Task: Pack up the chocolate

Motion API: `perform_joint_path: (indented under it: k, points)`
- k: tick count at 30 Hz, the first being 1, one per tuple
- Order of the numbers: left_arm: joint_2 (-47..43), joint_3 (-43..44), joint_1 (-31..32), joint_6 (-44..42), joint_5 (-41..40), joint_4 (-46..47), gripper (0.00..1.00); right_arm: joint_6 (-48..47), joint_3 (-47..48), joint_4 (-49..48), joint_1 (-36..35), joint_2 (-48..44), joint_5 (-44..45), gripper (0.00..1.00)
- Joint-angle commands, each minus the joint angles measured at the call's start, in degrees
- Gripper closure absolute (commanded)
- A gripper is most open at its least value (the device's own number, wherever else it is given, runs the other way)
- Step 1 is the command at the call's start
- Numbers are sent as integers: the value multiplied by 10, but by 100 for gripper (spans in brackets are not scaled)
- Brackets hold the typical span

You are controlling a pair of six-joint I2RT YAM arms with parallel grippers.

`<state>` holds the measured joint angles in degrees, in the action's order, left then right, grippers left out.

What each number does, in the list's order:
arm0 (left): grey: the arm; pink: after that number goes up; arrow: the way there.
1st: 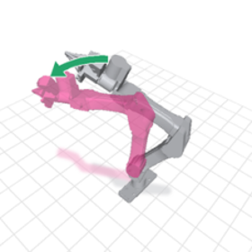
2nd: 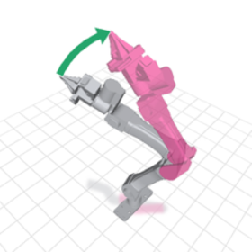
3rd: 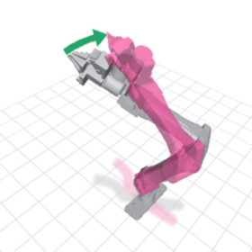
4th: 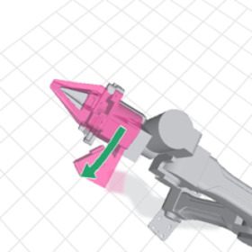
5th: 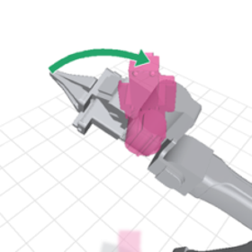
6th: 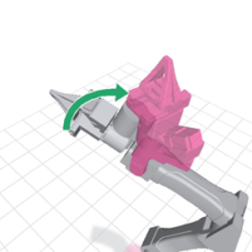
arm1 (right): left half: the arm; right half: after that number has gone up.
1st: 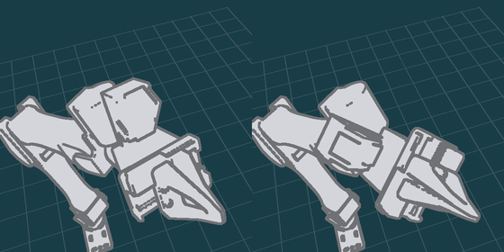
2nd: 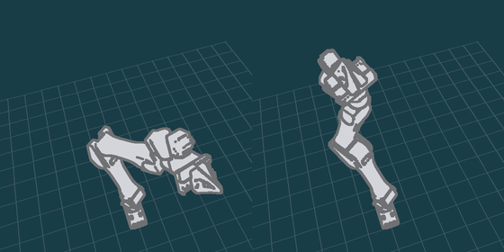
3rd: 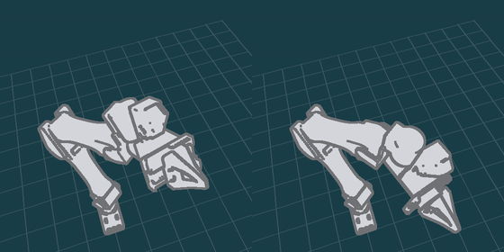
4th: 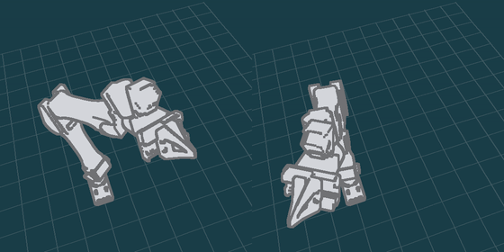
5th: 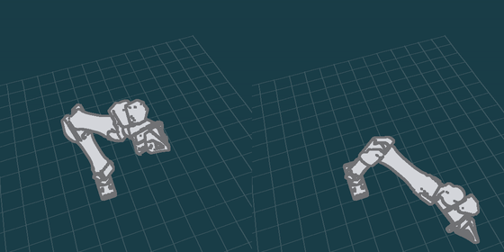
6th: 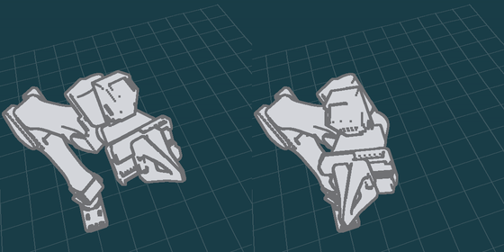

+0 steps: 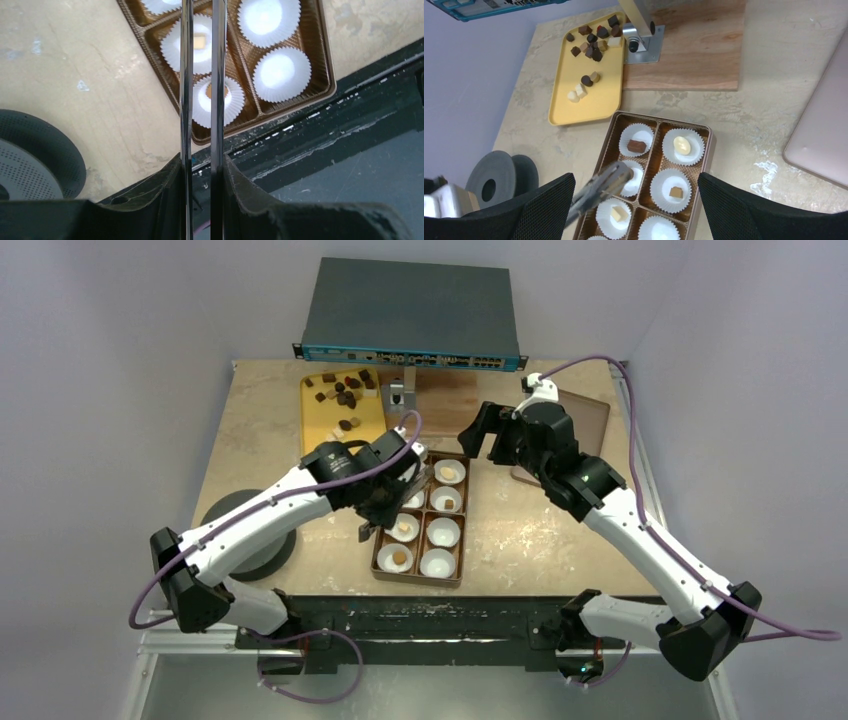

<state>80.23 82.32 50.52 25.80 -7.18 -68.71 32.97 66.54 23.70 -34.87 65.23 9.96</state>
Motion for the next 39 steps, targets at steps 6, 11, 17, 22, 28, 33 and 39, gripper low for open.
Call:
perform_joint_path:
  k: [6,11,17,22,28,33,39]
  points:
    - [11,-17,87,53,21,12,77,1,30,12,0,4,19,11]
    - [18,-40,115,69,30,25,77,1,33,15,0,4,22,11]
    - [33,-58,124,73,39,45,76,1,33,13,0,7,19,11]
    - [44,-64,126,73,38,52,75,0,32,14,0,5,22,11]
    - [50,-70,126,74,38,57,72,1,27,10,0,4,19,11]
    - [52,-71,126,76,29,56,67,0,25,10,0,3,18,11]
    - [47,-68,126,77,20,49,63,2,22,8,0,2,15,11]
